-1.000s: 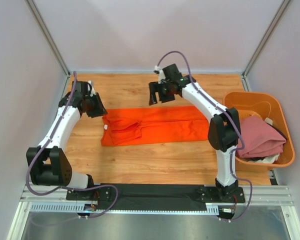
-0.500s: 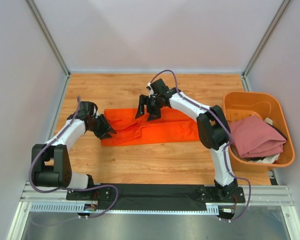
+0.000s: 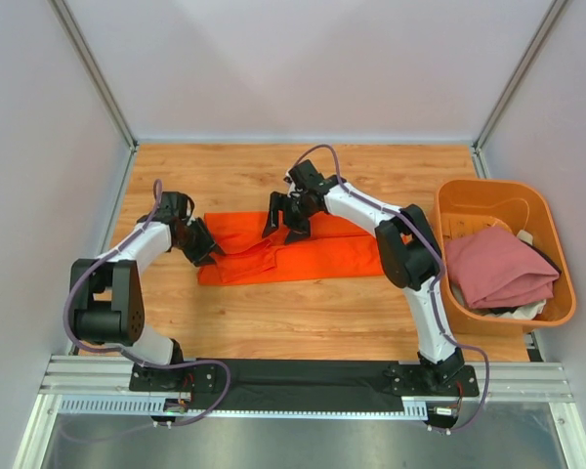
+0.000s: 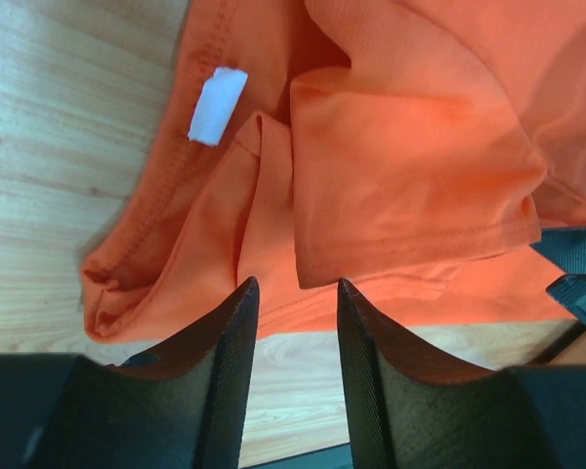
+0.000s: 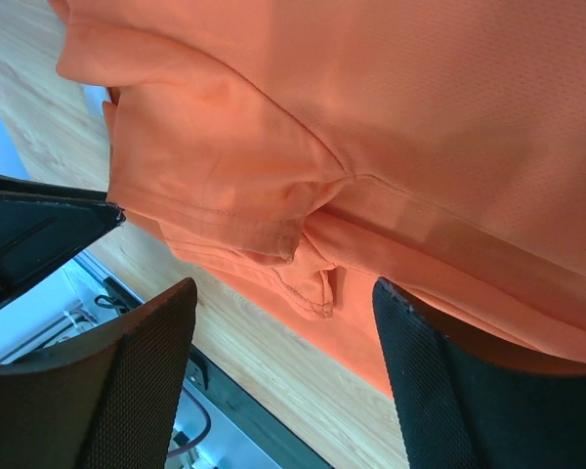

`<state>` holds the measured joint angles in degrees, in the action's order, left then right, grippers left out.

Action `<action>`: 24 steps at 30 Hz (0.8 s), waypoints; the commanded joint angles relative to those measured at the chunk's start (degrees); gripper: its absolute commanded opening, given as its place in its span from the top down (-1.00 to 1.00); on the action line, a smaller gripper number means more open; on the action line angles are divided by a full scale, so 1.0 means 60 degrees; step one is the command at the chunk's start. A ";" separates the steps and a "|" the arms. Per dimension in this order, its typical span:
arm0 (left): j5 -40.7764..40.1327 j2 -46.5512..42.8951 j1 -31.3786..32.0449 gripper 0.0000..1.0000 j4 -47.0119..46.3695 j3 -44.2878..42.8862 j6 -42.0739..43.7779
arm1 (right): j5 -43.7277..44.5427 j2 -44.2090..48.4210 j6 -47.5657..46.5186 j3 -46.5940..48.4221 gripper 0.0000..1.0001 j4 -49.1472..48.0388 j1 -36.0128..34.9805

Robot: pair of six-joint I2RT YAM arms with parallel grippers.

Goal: Fold and stack the t-shirts
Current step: Fold the tshirt

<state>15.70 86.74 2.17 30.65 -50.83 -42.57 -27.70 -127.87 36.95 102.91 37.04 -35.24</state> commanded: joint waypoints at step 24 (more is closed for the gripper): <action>0.0224 0.0646 0.0018 0.87 -0.0085 -0.0904 0.0268 | -0.0129 -0.0763 0.0580 0.0909 0.15 -0.0225 -0.0264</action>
<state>16.05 91.66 2.17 30.13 -54.54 -41.91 -28.45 -131.24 39.66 105.58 36.53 -36.29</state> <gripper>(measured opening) 0.072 0.444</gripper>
